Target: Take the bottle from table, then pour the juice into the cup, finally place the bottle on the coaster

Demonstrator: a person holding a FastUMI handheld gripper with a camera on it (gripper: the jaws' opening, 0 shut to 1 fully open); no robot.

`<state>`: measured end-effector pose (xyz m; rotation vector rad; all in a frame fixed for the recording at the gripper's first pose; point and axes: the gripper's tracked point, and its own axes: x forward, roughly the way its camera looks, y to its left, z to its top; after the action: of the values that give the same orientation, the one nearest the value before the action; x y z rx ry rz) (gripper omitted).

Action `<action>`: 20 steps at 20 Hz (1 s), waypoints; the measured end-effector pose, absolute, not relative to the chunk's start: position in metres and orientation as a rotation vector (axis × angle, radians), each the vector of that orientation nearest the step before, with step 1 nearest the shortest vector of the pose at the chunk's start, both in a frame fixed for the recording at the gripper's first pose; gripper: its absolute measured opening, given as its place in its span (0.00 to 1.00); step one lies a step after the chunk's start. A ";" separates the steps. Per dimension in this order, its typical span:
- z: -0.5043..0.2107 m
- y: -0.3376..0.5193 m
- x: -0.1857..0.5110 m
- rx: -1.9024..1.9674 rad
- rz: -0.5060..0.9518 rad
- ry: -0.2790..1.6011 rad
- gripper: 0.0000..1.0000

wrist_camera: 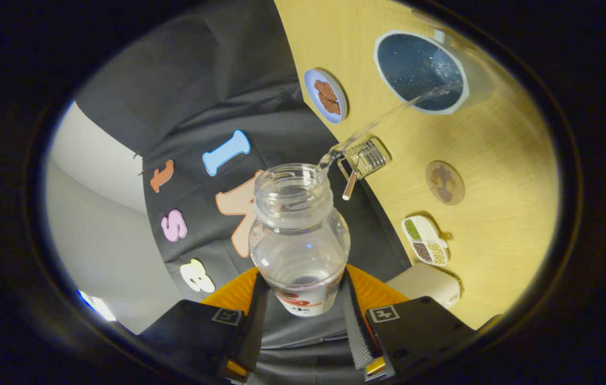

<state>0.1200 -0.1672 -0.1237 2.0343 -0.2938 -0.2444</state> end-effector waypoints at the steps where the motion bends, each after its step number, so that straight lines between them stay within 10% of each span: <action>1: -0.123 -0.168 0.121 2.040 -0.245 -0.302 0.70; 20: -0.095 -0.183 0.120 2.082 -0.224 -0.447 0.70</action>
<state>0.1201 -0.1834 -0.0953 2.0817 -0.4469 -0.2242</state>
